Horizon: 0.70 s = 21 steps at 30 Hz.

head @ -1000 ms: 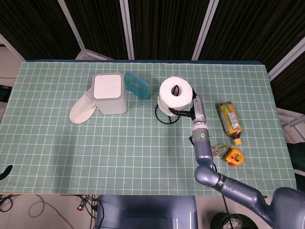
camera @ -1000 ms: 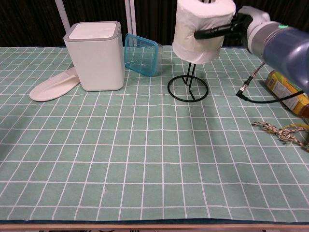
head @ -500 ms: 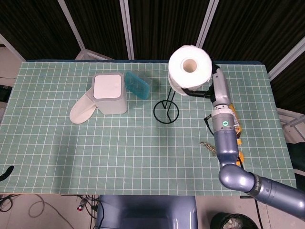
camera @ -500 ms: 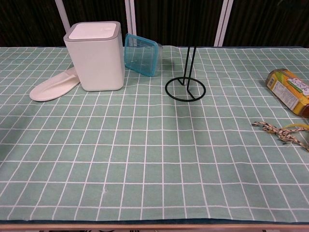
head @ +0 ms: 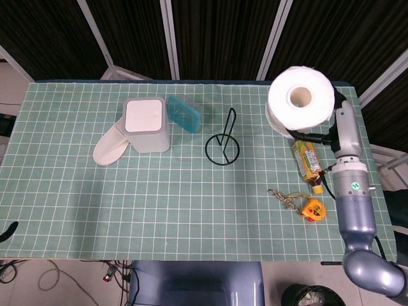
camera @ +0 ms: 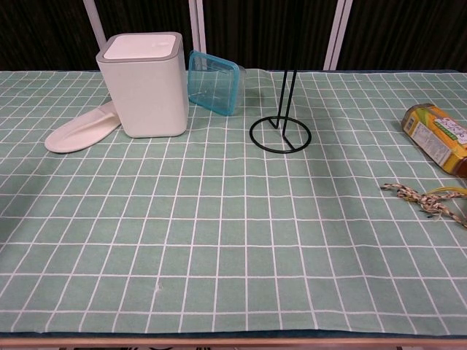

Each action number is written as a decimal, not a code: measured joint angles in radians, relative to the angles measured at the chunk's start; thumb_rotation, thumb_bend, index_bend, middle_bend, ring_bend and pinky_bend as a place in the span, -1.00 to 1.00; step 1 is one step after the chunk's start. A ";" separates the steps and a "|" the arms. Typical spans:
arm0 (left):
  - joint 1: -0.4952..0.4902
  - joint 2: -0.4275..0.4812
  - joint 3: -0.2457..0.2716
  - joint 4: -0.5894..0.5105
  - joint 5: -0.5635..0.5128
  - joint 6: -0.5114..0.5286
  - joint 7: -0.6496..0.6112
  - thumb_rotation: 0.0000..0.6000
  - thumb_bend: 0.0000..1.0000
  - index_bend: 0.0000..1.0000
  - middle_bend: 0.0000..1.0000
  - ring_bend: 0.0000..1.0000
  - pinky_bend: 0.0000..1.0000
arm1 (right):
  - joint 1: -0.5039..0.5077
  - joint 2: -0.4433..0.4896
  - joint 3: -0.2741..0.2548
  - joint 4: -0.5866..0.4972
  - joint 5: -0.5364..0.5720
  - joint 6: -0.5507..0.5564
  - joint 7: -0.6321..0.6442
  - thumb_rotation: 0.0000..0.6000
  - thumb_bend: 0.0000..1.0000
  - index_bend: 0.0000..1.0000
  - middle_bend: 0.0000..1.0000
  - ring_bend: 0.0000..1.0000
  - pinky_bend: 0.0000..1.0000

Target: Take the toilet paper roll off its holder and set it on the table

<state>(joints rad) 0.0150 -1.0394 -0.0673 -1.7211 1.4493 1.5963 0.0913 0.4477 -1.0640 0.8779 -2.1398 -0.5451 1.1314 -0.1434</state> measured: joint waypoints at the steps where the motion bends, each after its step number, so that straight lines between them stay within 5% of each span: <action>1: 0.000 0.000 0.000 -0.001 0.000 -0.001 0.001 1.00 -0.65 -0.93 -1.00 -1.00 -0.96 | -0.039 0.010 -0.029 -0.009 -0.051 -0.018 0.037 1.00 -1.00 -0.47 -0.49 -0.52 -0.95; 12: 0.000 -0.001 -0.001 0.000 0.001 0.002 0.001 1.00 -0.65 -0.93 -1.00 -1.00 -0.96 | -0.236 -0.006 -0.357 0.043 -0.523 -0.170 0.363 1.00 -1.00 -0.44 -0.49 -0.52 -0.95; 16: 0.000 0.000 -0.002 0.000 0.000 0.001 -0.002 1.00 -0.65 -0.93 -1.00 -1.00 -0.96 | -0.249 -0.099 -0.469 0.108 -0.659 -0.186 0.451 1.00 -1.00 -0.44 -0.49 -0.52 -0.95; 21: 0.000 0.002 -0.004 0.002 -0.003 0.000 -0.009 1.00 -0.65 -0.93 -1.00 -1.00 -0.96 | -0.230 -0.238 -0.549 0.195 -0.746 -0.186 0.489 1.00 -1.00 -0.44 -0.49 -0.52 -0.95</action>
<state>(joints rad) 0.0153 -1.0378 -0.0711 -1.7190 1.4460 1.5963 0.0824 0.2181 -1.3024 0.3290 -1.9451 -1.2914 0.9454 0.3453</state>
